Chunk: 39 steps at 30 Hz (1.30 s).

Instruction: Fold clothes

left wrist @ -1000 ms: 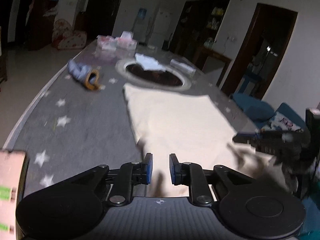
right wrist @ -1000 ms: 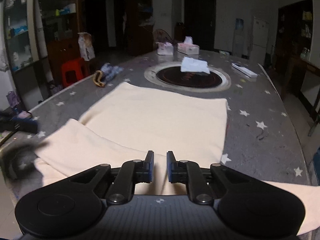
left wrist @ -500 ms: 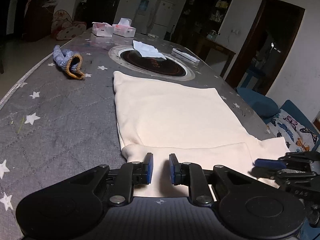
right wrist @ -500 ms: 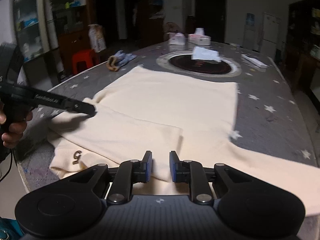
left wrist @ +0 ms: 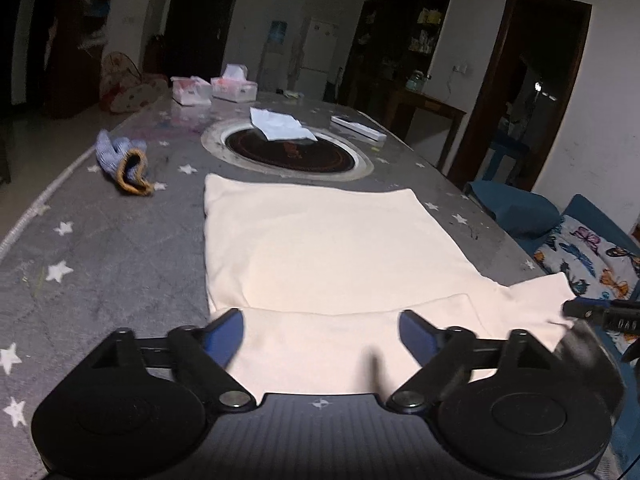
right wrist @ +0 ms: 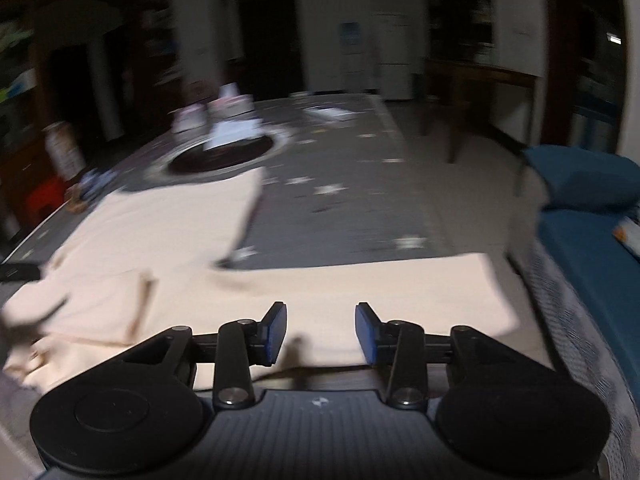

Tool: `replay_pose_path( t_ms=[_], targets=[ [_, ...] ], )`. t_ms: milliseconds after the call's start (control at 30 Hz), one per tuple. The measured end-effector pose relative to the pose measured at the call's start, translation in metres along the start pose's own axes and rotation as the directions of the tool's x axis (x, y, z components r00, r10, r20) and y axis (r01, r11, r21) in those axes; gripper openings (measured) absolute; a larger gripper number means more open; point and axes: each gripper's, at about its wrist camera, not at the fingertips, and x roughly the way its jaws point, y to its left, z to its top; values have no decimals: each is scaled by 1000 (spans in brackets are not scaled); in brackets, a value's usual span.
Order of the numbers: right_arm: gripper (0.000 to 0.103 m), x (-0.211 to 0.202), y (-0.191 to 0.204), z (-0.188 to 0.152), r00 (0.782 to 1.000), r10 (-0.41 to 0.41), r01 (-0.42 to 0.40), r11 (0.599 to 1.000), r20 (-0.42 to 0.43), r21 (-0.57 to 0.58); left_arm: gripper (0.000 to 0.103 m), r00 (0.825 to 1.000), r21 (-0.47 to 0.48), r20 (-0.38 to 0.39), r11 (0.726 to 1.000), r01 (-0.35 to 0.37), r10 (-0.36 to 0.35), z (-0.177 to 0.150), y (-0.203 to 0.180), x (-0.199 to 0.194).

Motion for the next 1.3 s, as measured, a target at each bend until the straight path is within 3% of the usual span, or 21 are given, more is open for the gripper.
replay_pose_path(
  t_ms=[133, 433, 600, 867, 1000, 1167, 1300],
  targets=[
    [38, 2, -33, -2, 998, -69, 68, 992, 2, 106, 95, 1000, -2, 4, 1000, -15, 15, 0, 0, -3],
    [45, 5, -82, -14, 991, -135, 132, 953, -6, 273, 103, 1000, -14, 2, 1000, -24, 24, -1, -3, -2],
    [46, 13, -104, -22, 993, -112, 112, 920, -23, 376, 103, 1000, -10, -1, 1000, -22, 22, -2, -6, -3],
    [45, 26, -147, -39, 1000, -2, -9, 808, 19, 588, 103, 999, -14, -10, 999, -39, 39, -3, -6, -4],
    [30, 29, -154, -43, 998, 45, -65, 781, 48, 621, 103, 999, -14, -12, 999, -44, 44, -4, -8, -5],
    [11, 26, -149, -36, 998, 1, -40, 816, 68, 577, 103, 999, -13, -18, 999, -46, 46, -5, -9, -4],
    [5, 19, -142, -27, 994, 24, -78, 822, 102, 564, 103, 999, -16, -19, 999, -49, 49, -6, -8, -4]
  ],
)
